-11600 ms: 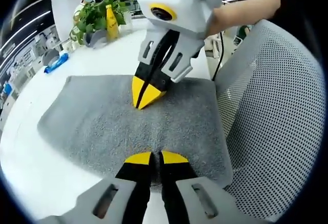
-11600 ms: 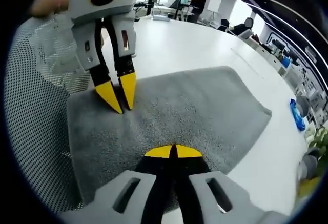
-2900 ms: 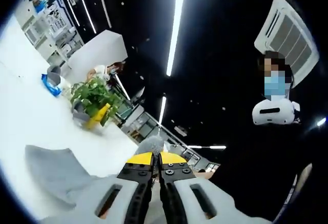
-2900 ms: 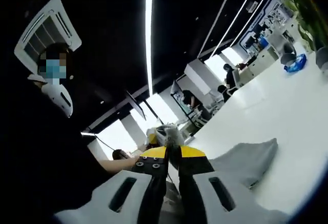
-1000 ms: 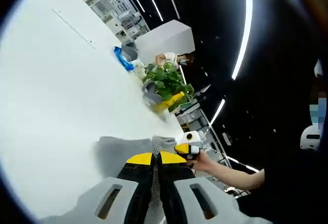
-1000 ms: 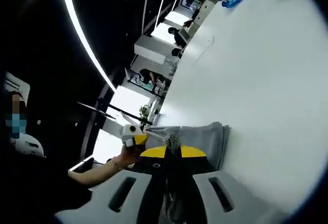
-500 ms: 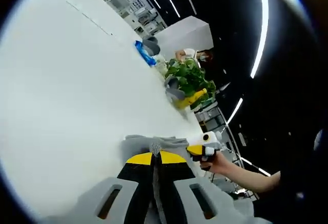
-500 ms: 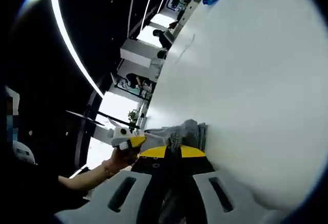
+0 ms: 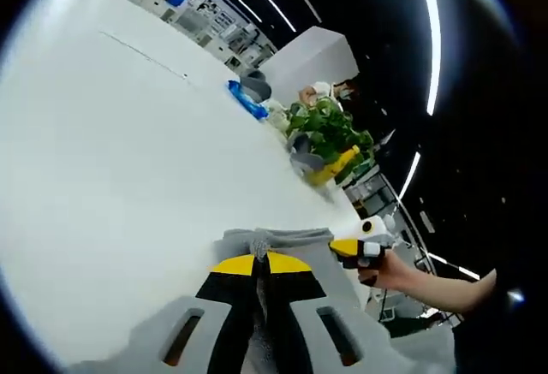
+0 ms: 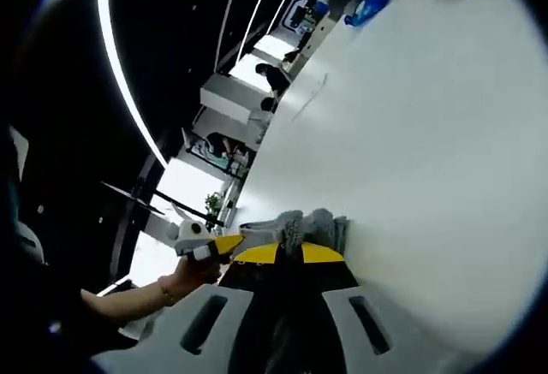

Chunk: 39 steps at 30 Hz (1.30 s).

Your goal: Fold the towel on the table until its edges align and the towel forms a compact rectangular stack.

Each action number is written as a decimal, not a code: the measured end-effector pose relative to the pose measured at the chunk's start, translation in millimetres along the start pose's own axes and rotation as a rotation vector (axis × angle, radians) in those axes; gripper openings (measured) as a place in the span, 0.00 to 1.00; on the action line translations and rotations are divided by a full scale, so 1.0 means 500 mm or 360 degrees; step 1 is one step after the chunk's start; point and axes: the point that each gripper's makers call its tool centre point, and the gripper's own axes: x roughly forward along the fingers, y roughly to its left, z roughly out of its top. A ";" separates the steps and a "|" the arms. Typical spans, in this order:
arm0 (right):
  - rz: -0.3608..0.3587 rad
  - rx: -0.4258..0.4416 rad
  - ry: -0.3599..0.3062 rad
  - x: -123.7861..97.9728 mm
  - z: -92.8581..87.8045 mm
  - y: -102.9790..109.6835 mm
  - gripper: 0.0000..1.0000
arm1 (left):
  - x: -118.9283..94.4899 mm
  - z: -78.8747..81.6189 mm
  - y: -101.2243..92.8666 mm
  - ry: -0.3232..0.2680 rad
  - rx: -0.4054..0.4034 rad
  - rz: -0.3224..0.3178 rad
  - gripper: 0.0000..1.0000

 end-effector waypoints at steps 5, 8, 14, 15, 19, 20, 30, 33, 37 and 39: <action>0.0105 0.0010 -0.0061 -0.019 0.014 0.035 0.04 | -0.024 0.031 -0.044 -0.0113 -0.0002 -0.0145 0.02; 0.0206 -0.0003 -0.0106 -0.031 0.021 0.077 0.04 | -0.041 0.052 -0.088 -0.0193 -0.0023 -0.0299 0.02; 0.0333 -0.0073 -0.0161 -0.054 0.024 0.143 0.04 | -0.079 0.074 -0.148 -0.0275 0.0008 -0.0477 0.02; 0.0341 -0.0076 -0.0168 -0.056 0.026 0.150 0.04 | -0.081 0.077 -0.150 -0.0282 0.0004 -0.0480 0.02; 0.0293 -0.0103 -0.0170 -0.039 0.031 0.140 0.04 | -0.064 0.082 -0.126 -0.0290 0.0008 -0.0404 0.02; 0.0277 -0.0101 -0.0175 -0.034 0.034 0.133 0.04 | -0.057 0.083 -0.117 -0.0292 -0.0001 -0.0380 0.02; -0.0127 -0.0496 -0.0228 0.019 0.051 0.013 0.04 | 0.029 0.068 -0.005 -0.0196 0.0344 0.0028 0.02; -0.0251 -0.0701 -0.0235 0.026 0.055 -0.008 0.04 | 0.044 0.063 0.013 -0.0158 0.0474 0.0121 0.02; -0.0376 -0.0865 -0.0238 0.029 0.054 -0.029 0.04 | 0.060 0.055 0.026 -0.0110 0.0659 0.0191 0.02; -0.0449 -0.0950 -0.0214 0.028 0.053 -0.040 0.04 | 0.065 0.051 0.026 -0.0099 0.0697 0.0204 0.02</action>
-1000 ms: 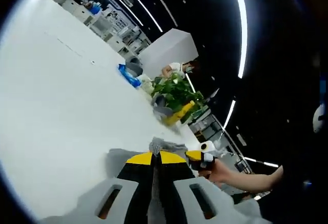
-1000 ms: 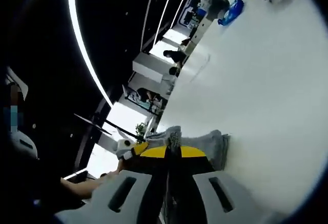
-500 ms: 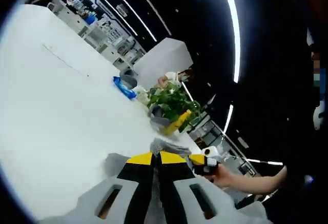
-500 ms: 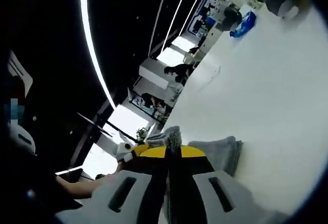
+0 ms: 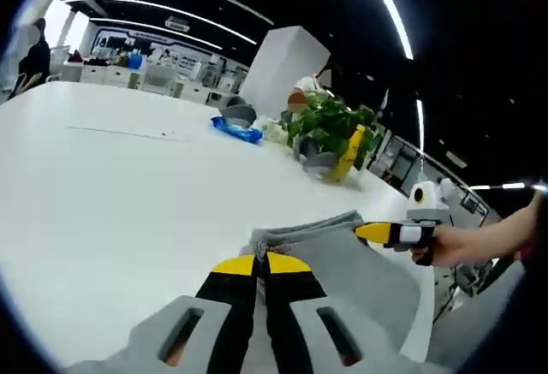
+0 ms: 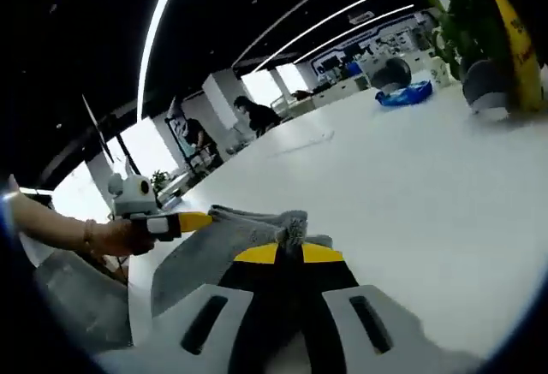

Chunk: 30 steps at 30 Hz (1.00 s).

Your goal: Fold the towel on the table until its edges align and the towel forms a compact rectangular stack.

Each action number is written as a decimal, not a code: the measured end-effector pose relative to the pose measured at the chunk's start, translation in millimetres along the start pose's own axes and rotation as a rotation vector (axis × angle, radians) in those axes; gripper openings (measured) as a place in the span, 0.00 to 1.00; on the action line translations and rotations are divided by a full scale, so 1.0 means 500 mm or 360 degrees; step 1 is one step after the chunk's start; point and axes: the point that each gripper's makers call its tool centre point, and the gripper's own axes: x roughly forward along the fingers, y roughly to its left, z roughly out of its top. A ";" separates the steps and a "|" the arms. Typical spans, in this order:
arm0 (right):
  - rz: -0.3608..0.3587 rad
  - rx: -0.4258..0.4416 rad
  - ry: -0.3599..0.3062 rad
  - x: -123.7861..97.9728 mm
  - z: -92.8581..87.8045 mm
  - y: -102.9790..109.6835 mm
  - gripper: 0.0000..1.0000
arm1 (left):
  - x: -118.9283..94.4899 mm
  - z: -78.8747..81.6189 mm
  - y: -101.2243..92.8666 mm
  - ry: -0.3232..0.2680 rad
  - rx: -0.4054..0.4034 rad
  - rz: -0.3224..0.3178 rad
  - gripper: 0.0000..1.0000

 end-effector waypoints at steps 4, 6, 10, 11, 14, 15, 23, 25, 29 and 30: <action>-0.0064 -0.0151 0.0037 0.004 -0.007 -0.009 0.04 | 0.010 0.001 0.002 -0.0014 0.0203 0.0021 0.03; -0.0085 -0.0229 0.0074 0.006 -0.014 -0.015 0.05 | 0.015 -0.006 0.000 0.0006 0.0276 0.0025 0.04; -0.0202 -0.0382 0.0103 0.006 -0.006 -0.031 0.14 | 0.014 -0.005 0.008 0.0034 0.0552 0.0113 0.08; -0.0258 -0.0446 0.0109 0.005 -0.002 -0.039 0.19 | 0.012 -0.004 0.009 0.0035 0.0584 0.0129 0.10; -0.0277 -0.0476 0.0126 0.004 0.000 -0.044 0.26 | 0.002 0.005 0.024 0.0054 0.0686 0.0207 0.20; -0.0259 -0.0486 0.0142 0.002 -0.003 -0.041 0.25 | -0.006 0.007 0.031 0.0075 0.0741 0.0237 0.22; -0.0334 -0.0544 0.0127 -0.022 0.015 -0.045 0.21 | -0.053 -0.005 0.049 0.0092 0.0641 0.0275 0.21; -0.0324 -0.0539 0.0104 -0.037 0.025 -0.038 0.18 | -0.068 0.017 0.034 0.0011 0.0626 0.0257 0.21; -0.0248 -0.0540 0.0052 -0.061 0.041 -0.009 0.22 | -0.077 0.038 -0.037 -0.0077 0.0595 0.0006 0.24; -0.0198 -0.0579 0.0059 -0.066 0.040 0.009 0.22 | -0.078 0.035 -0.074 -0.0072 0.0548 -0.0141 0.24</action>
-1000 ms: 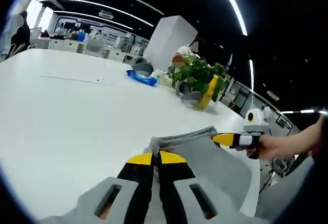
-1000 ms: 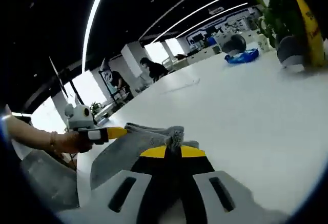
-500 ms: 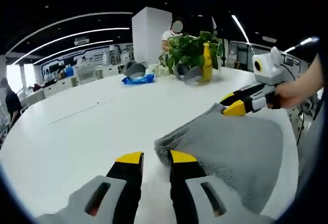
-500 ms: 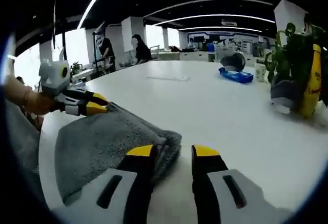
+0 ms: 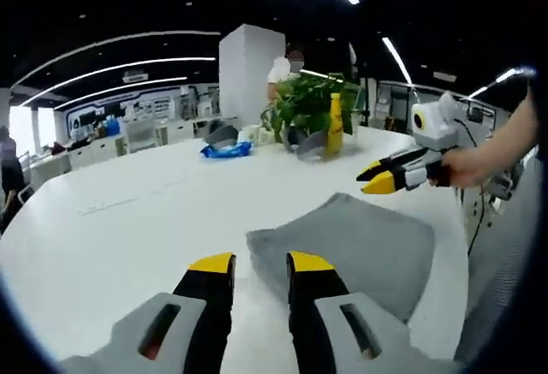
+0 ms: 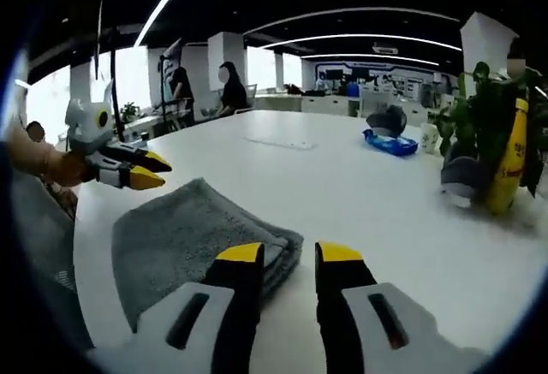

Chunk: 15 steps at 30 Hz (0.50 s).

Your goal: Fold the towel on the table until its edges align and the towel forms a compact rectangular stack.

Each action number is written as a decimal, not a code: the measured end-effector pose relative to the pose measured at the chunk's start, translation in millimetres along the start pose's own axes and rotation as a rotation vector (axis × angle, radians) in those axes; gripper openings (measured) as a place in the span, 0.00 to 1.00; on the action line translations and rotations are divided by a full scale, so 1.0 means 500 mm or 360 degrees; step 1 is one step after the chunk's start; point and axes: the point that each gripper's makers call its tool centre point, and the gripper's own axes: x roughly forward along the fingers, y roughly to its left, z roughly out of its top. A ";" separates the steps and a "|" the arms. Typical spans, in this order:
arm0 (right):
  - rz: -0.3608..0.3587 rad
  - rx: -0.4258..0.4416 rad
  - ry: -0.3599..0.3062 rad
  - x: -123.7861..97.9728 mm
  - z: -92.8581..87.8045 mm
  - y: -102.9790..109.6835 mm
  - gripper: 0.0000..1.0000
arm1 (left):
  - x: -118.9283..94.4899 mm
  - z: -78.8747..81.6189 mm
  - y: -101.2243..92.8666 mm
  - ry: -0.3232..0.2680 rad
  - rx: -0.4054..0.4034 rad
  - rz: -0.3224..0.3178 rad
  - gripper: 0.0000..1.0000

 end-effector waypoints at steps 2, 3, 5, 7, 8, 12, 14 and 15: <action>0.0039 -0.0055 0.0014 -0.009 0.002 0.021 0.23 | 0.001 -0.001 -0.029 0.0035 0.0081 -0.0071 0.26; 0.0068 -0.0053 0.0011 -0.012 0.003 0.035 0.26 | 0.001 -0.004 -0.041 0.0054 0.0102 -0.0099 0.27; 0.0169 -0.0085 0.0021 -0.020 0.000 0.077 0.29 | -0.005 -0.023 -0.073 0.0127 0.0104 -0.0170 0.26; 0.0296 -0.0153 0.0065 -0.026 -0.012 0.123 0.28 | -0.011 -0.048 -0.087 0.0200 0.0220 -0.0188 0.27; 0.0355 -0.0190 0.0079 -0.028 -0.021 0.146 0.27 | -0.015 -0.069 -0.097 0.0268 0.0267 -0.0211 0.27; 0.0452 -0.0221 0.0268 -0.028 -0.088 0.184 0.35 | -0.017 -0.098 -0.118 0.0330 0.0320 -0.0259 0.31; 0.0402 -0.0300 0.0246 -0.025 -0.102 0.176 0.36 | -0.016 -0.105 -0.118 0.0356 0.0313 -0.0258 0.32; 0.0398 -0.0238 0.0199 -0.025 -0.098 0.176 0.36 | -0.016 -0.114 -0.116 0.0378 0.0350 -0.0242 0.32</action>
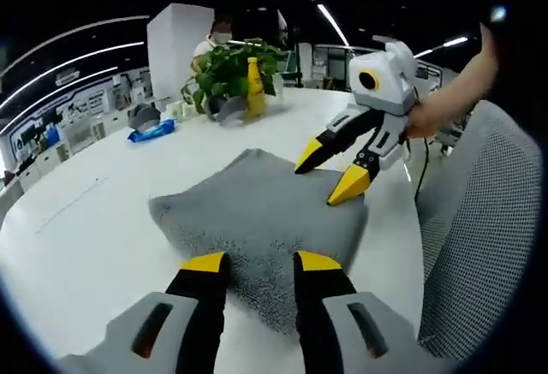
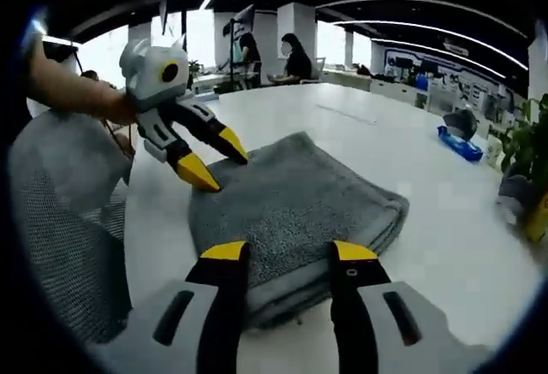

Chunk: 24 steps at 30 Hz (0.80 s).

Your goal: Fold the towel on the table until its edges align and the towel forms a compact rectangular stack.

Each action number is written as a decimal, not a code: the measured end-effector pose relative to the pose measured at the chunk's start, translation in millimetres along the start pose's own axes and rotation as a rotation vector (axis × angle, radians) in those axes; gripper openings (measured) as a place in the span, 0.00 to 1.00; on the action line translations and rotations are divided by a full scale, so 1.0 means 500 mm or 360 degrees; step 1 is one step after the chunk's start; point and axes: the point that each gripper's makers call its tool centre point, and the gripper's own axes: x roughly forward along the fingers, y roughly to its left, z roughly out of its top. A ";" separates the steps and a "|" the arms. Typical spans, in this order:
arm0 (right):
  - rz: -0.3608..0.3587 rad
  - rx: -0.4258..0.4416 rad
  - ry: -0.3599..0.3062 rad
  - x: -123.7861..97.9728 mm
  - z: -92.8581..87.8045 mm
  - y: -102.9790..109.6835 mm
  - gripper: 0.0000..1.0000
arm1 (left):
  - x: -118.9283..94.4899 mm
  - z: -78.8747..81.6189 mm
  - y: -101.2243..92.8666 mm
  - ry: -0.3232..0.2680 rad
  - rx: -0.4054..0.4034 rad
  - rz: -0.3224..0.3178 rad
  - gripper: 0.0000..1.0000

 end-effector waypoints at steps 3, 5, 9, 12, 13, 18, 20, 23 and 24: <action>0.0021 0.0091 -0.0039 -0.002 -0.005 -0.006 0.36 | 0.000 -0.002 -0.002 -0.0016 -0.0020 0.0021 0.31; 0.0031 0.0058 -0.0031 0.001 -0.007 -0.003 0.36 | 0.001 -0.007 -0.004 -0.0032 -0.0014 0.0031 0.31; 0.0043 0.0051 -0.0002 0.009 -0.007 -0.005 0.36 | 0.003 -0.010 -0.001 -0.0059 -0.0085 0.0033 0.31; 0.0064 0.0050 0.0005 0.010 -0.008 -0.005 0.36 | 0.004 -0.010 -0.001 -0.0051 -0.0079 0.0038 0.31; 0.0068 0.0050 0.0004 0.012 -0.008 -0.005 0.35 | 0.005 -0.010 -0.001 -0.0052 -0.0076 0.0041 0.30; 0.0082 0.0044 0.0001 0.021 -0.005 -0.010 0.35 | 0.008 -0.013 0.005 -0.0050 -0.0080 0.0059 0.30; 0.0093 0.0047 0.0008 0.028 0.000 -0.015 0.35 | 0.009 -0.014 0.013 -0.0055 -0.0085 0.0077 0.30; 0.0122 0.0023 0.0033 0.047 0.010 -0.028 0.34 | 0.010 -0.014 0.032 -0.0051 -0.0098 0.0105 0.30; 0.0126 0.0022 0.0035 0.052 0.013 -0.031 0.34 | 0.009 -0.016 0.040 -0.0048 -0.0105 0.0116 0.29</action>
